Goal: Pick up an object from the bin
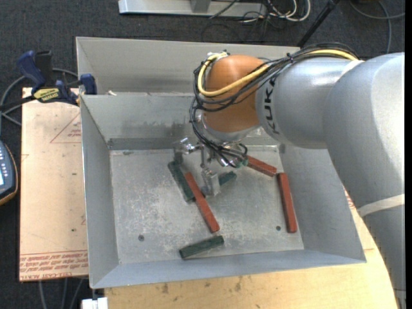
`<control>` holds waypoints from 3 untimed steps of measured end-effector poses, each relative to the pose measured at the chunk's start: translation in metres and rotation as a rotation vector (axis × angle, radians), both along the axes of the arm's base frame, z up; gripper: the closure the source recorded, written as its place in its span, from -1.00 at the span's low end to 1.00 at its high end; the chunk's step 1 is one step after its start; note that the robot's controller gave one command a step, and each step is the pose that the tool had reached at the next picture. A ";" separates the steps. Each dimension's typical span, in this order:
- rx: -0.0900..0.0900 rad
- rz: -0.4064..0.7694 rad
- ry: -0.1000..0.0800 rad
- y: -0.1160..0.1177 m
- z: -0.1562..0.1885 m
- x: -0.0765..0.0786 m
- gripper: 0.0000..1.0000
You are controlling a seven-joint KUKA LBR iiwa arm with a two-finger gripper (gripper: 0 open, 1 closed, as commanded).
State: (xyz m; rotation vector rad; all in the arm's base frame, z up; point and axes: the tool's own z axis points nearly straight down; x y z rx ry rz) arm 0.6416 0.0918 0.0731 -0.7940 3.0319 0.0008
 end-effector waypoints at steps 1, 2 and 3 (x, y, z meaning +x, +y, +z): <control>-0.003 0.599 0.005 0.003 0.013 -0.045 -1.00; -0.002 0.598 0.005 0.003 0.012 -0.044 1.00; -0.004 0.922 0.000 0.005 0.031 -0.017 1.00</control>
Offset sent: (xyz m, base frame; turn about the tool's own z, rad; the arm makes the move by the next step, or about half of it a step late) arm -0.0446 0.0020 0.0126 -0.6017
